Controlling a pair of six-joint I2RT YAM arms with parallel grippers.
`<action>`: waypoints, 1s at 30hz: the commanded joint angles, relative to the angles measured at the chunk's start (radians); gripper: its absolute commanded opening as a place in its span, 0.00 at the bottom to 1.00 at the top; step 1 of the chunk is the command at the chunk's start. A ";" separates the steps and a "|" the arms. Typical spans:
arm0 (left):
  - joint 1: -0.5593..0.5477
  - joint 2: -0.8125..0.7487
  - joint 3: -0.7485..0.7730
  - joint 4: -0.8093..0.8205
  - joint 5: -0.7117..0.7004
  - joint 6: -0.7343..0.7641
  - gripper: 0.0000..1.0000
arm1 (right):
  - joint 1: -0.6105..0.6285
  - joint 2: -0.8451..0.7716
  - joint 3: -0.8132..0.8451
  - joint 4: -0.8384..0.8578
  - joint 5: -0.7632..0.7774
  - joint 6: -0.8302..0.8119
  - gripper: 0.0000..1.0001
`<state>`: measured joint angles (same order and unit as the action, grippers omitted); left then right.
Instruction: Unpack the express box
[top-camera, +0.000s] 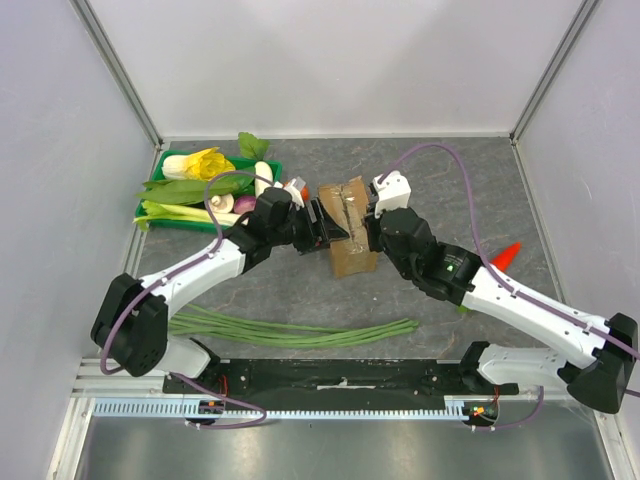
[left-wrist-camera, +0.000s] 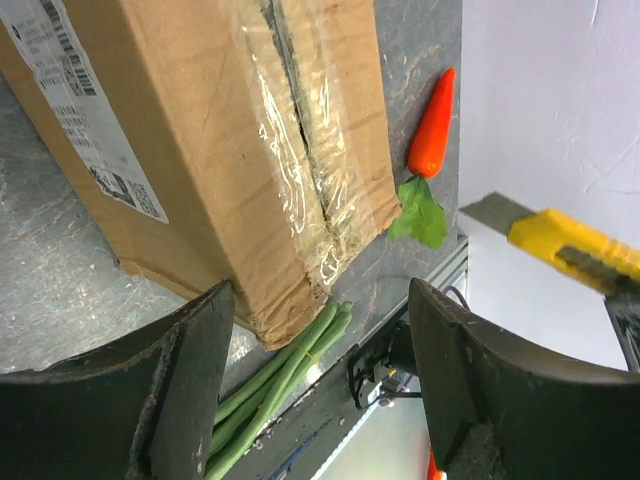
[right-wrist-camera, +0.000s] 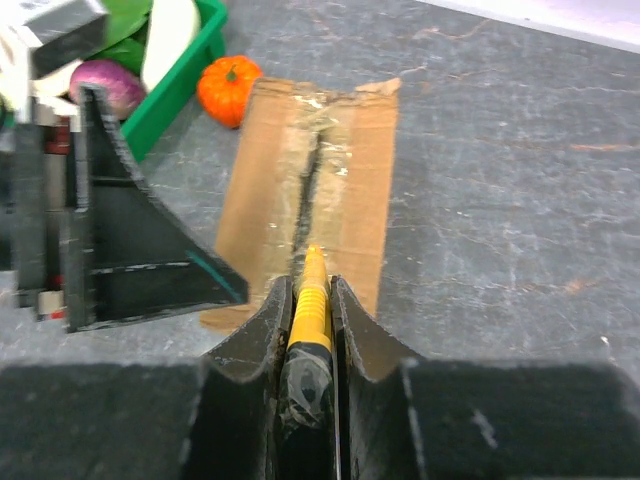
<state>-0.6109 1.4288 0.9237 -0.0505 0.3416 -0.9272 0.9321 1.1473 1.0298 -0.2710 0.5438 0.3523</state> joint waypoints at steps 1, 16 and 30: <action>-0.004 -0.059 0.004 -0.011 -0.082 0.067 0.76 | -0.036 -0.027 0.006 -0.056 0.122 0.052 0.00; 0.005 -0.033 -0.045 0.075 -0.075 0.074 0.74 | -0.104 0.062 -0.062 -0.063 -0.163 0.031 0.00; 0.097 0.231 0.098 0.351 0.250 0.182 0.72 | -0.070 0.020 -0.123 0.022 -0.288 0.085 0.00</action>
<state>-0.5236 1.6176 0.9600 0.1806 0.4465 -0.7921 0.8242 1.1694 0.9195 -0.3565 0.3717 0.3943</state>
